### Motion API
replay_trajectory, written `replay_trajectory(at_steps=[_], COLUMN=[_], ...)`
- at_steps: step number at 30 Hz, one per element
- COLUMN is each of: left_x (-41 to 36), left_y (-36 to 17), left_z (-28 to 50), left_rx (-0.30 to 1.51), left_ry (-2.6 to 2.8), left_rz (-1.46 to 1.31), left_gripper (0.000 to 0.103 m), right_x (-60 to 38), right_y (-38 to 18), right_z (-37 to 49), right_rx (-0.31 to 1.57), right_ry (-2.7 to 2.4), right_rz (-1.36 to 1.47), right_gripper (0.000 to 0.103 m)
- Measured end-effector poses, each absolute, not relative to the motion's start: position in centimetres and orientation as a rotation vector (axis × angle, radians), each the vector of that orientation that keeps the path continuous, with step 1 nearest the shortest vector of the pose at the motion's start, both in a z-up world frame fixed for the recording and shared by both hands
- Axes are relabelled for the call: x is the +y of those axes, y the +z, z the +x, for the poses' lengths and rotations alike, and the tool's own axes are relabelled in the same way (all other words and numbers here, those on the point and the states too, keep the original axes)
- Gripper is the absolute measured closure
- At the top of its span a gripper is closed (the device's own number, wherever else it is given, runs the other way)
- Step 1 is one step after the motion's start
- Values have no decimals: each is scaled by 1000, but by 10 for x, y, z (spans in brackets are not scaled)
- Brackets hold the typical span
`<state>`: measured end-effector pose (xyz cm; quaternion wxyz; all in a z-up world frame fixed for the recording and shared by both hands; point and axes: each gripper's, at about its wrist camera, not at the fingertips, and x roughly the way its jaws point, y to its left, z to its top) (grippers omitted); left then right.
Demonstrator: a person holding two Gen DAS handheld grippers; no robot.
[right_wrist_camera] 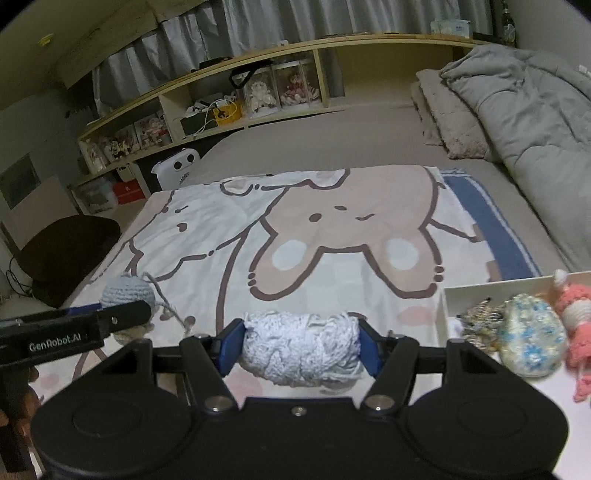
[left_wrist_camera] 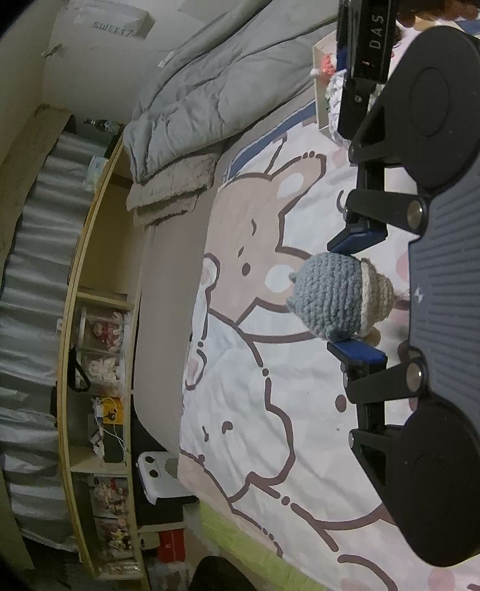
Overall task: Organize objects
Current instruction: 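Carry the grey toy and white roll toward the white box with both tools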
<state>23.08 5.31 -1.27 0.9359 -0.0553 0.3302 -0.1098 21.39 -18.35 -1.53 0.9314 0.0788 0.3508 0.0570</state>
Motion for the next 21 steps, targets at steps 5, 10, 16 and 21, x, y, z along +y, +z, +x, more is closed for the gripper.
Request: replay_trajectory(at_steps=[5, 10, 16, 21], left_x=[44, 36, 24, 11], left_y=[-3, 7, 13, 15], left_z=[216, 204, 193, 189], left_rx=[660, 640, 628, 621], left_ry=[-241, -250, -272, -309], left_rz=[-94, -72, -65, -84], left_gripper=[52, 52, 52, 52], right_x=[-193, -202, -216, -232], right_y=[-6, 2, 8, 12], right_z=[197, 182, 164, 152], right_rx=[689, 671, 659, 660], right_ry=[118, 126, 133, 110], right_rz=[144, 145, 149, 143], right_gripper=[39, 38, 38, 38])
